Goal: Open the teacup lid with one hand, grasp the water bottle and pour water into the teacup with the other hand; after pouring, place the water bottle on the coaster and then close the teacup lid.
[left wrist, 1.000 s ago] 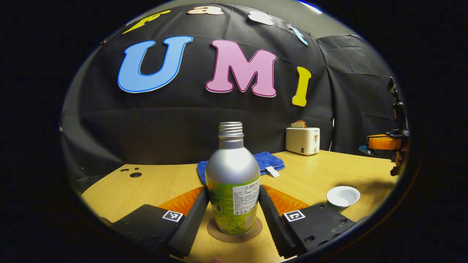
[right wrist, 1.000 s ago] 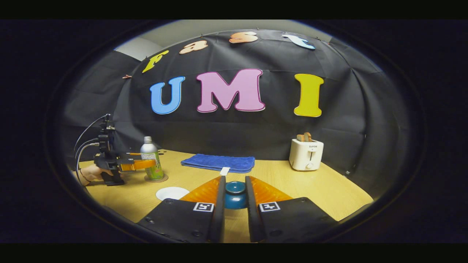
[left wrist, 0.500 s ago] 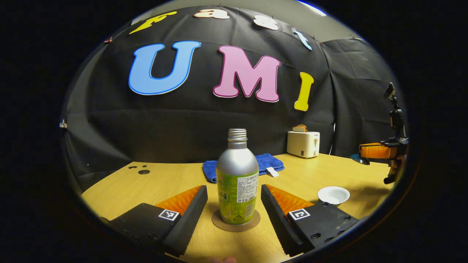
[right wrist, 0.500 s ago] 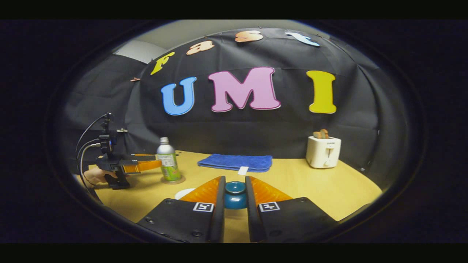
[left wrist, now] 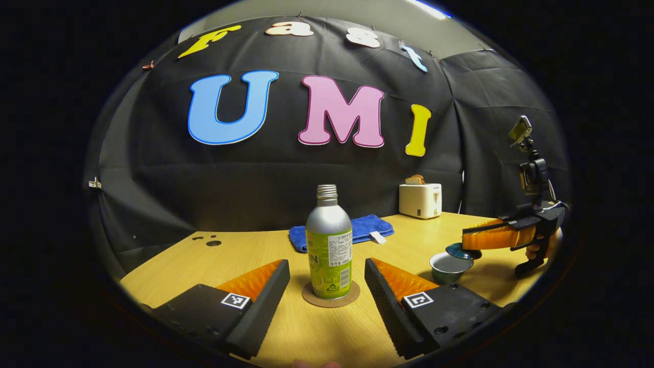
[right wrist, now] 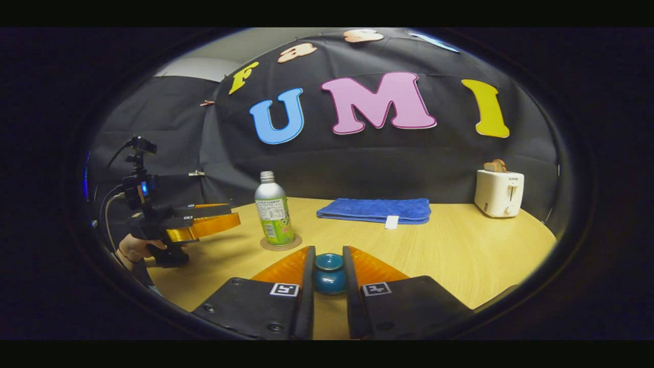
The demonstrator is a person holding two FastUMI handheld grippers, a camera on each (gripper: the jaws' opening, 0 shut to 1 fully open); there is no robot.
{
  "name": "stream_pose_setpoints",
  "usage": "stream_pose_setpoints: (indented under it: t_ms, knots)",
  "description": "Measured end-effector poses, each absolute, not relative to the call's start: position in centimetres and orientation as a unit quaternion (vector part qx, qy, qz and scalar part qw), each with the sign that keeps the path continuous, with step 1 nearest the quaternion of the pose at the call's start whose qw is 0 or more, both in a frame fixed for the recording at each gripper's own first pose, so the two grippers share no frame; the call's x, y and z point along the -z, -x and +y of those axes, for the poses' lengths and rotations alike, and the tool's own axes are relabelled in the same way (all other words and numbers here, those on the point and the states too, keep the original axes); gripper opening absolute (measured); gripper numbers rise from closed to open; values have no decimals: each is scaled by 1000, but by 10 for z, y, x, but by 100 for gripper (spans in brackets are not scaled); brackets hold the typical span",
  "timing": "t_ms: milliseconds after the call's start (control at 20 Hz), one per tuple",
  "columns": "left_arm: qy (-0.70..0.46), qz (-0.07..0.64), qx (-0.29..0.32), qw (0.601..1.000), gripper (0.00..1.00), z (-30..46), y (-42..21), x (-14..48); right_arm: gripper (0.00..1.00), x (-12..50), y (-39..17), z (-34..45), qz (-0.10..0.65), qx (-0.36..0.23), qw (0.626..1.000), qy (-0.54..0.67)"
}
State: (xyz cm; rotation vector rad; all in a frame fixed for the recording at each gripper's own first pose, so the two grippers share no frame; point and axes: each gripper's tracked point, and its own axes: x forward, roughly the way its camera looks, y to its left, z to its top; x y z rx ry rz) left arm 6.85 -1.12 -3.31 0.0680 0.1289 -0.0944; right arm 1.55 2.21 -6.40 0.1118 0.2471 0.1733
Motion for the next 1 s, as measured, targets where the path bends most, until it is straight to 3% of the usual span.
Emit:
stream_pose_setpoints:
  t_ms: [350,450,500,550,800,900,950,1000]
  knots:
    - [-28,66,48,996,94,-4,-70,38,30,82,-25,27,144,-79,986,-31]
    - [-30,63,48,996,94,-3,-69,38,35,84,-27,28,147,-78,986,-27]
    - [-29,62,49,996,94,-4,-68,37,25,85,-28,29,147,-79,986,-26]
    - [-28,62,50,996,94,-4,-68,36,25,85,-28,29,147,-78,986,-25]
    - [-28,62,51,996,94,-5,-68,38,36,88,-29,25,150,-71,986,-15]
    - [-28,61,50,996,94,-6,-69,36,31,88,-28,26,150,-71,986,-15]
    - [-28,60,51,997,94,-6,-68,35,38,88,-28,25,150,-70,986,-13]
    - [-27,60,51,997,94,-7,-68,35,38,88,-28,25,149,-70,986,-12]
